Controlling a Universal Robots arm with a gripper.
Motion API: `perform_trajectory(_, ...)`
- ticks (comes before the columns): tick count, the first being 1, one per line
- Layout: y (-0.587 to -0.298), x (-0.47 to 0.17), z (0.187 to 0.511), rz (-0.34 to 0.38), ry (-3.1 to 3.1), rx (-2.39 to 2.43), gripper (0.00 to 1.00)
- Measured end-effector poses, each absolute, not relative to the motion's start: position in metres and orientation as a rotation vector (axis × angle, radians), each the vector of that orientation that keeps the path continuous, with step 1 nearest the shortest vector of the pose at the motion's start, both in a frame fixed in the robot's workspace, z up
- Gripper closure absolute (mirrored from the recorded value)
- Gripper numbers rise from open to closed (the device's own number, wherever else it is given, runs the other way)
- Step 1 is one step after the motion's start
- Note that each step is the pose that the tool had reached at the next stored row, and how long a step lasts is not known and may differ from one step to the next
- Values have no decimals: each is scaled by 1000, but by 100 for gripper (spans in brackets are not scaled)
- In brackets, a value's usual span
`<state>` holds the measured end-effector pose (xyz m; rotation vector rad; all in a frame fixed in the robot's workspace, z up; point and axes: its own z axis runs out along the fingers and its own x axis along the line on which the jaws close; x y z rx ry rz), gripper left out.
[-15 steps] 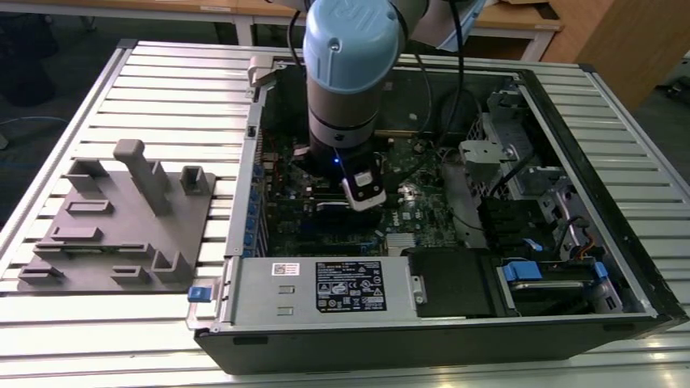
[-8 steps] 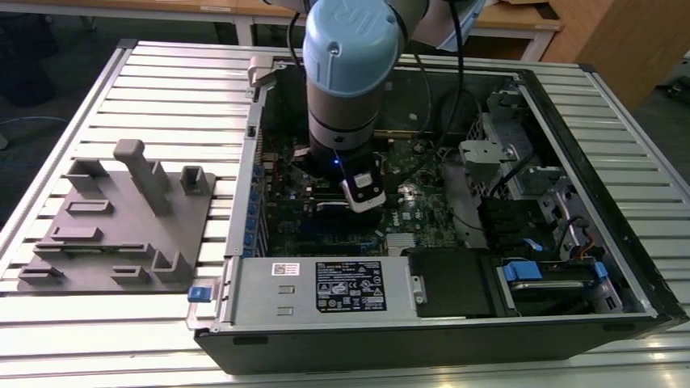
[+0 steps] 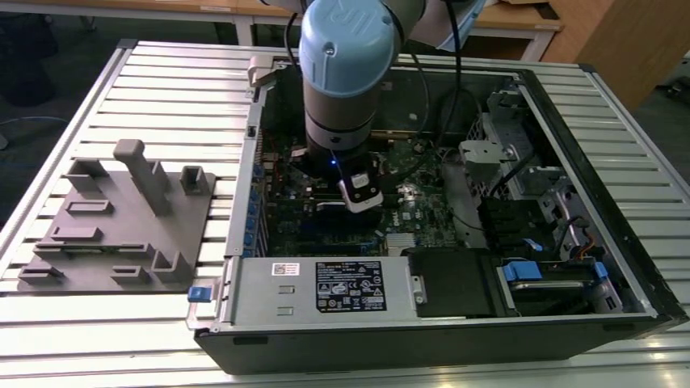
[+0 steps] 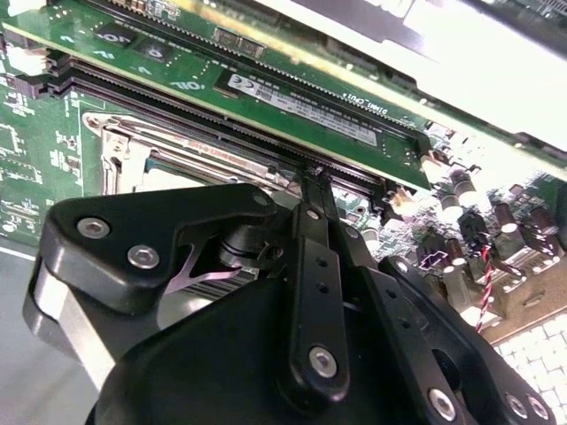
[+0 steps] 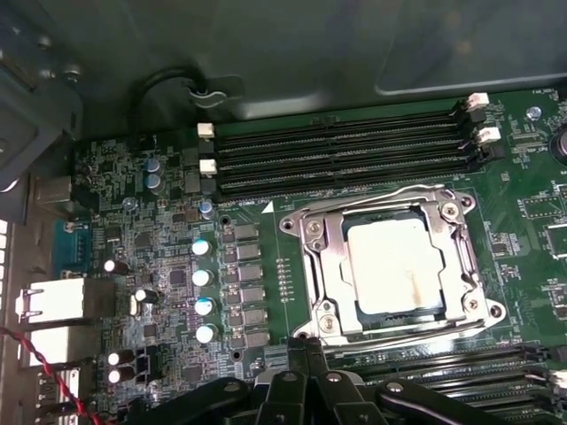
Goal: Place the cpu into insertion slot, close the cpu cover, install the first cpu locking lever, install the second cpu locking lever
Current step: 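Install the second cpu locking lever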
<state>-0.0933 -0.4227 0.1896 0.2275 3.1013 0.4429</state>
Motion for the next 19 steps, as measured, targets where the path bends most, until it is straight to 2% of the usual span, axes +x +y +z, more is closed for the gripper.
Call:
perform_trajectory(12,-415,-94,189,422,3102,227,90)
perform_trajectory(19,-414,-94,189,372,3104,225,90)
